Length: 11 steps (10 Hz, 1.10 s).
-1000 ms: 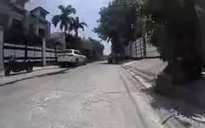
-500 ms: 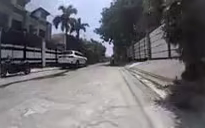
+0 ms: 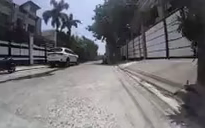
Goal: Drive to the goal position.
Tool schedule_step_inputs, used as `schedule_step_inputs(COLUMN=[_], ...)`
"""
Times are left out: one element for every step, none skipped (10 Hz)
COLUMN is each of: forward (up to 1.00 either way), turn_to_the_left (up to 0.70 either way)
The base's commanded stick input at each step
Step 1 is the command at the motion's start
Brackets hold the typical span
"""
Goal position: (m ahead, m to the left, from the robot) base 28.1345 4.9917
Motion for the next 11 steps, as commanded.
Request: schedule_step_inputs(forward=[1.00,1.00,1.00,1.00,1.00,1.00,1.00,1.00,1.00,1.00,1.00], turn_to_the_left=[0.01,0.01,0.01,0.01,0.01,0.01,0.01,0.01,0.01,0.01,0.01])
